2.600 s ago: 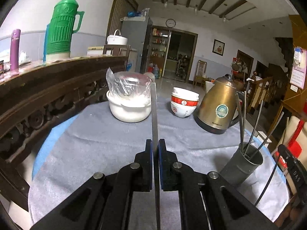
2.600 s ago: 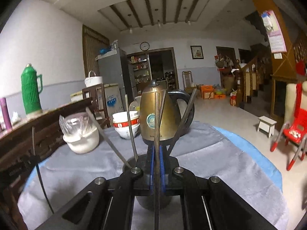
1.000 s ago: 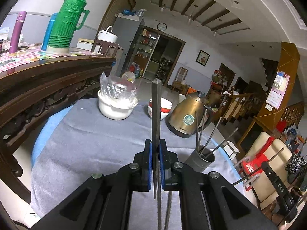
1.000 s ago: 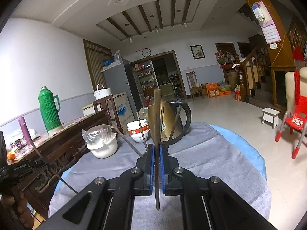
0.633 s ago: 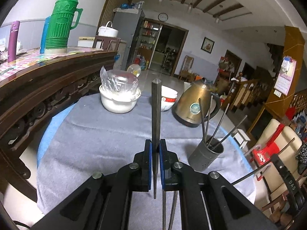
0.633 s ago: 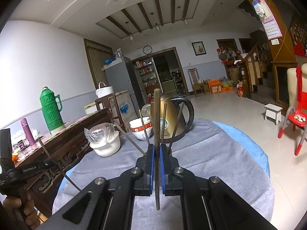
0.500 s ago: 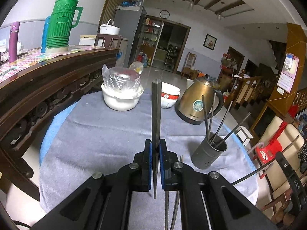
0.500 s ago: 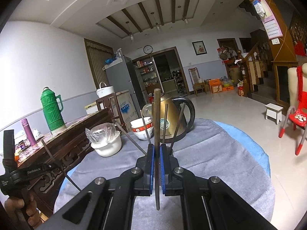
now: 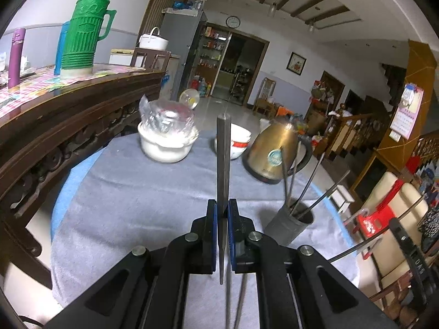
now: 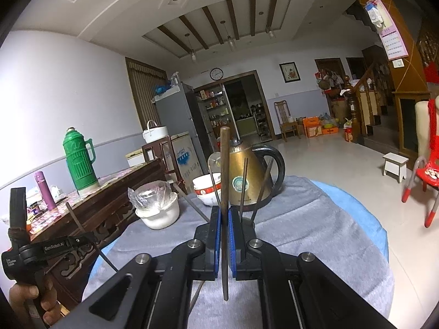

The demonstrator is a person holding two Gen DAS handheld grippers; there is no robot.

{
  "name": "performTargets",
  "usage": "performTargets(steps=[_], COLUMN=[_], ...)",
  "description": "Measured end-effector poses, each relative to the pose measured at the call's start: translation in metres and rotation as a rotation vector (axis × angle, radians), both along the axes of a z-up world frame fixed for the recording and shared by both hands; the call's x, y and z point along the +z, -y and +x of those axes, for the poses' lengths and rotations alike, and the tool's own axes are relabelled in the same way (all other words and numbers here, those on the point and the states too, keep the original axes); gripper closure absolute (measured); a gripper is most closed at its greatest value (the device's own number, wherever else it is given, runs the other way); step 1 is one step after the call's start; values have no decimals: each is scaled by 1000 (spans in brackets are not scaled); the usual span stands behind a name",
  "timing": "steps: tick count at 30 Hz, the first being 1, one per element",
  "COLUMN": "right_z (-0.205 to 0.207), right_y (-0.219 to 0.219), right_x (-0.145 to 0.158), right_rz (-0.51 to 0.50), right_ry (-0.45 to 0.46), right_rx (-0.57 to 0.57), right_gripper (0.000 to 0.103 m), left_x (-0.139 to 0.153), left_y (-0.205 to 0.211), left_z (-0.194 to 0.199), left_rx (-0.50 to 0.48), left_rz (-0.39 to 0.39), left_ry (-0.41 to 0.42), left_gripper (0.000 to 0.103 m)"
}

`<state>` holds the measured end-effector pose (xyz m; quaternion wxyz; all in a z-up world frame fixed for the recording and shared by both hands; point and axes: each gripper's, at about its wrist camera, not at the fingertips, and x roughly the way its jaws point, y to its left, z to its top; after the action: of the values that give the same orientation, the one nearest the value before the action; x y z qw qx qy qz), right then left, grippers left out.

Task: Organize utensils
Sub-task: 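Lower both chopsticks into the grey cup and open both tools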

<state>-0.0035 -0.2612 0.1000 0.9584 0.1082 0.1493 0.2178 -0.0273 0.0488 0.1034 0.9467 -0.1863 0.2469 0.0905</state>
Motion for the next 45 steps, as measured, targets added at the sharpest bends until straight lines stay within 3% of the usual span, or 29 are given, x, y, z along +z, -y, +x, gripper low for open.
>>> performTargets(steps=[11,15,29,45], right_z=[31,49,108,126], right_y=[8,5,-13,-28], right_x=[50,57,13,-15], right_rz=[56,61,7,-41], right_ry=[113,127,23,-45], right_rx=[-26,-40,-56,-36], right_gripper=[97,97,97,97], left_x=[65,74,32,-1], left_y=[24,42,78,96], left_z=[48,76,151,174], left_rx=[-102,-136,-200,-243], left_rz=[-62,-60,-37,0], left_ry=[161,184,82,-17], left_gripper=[96,96,96,95])
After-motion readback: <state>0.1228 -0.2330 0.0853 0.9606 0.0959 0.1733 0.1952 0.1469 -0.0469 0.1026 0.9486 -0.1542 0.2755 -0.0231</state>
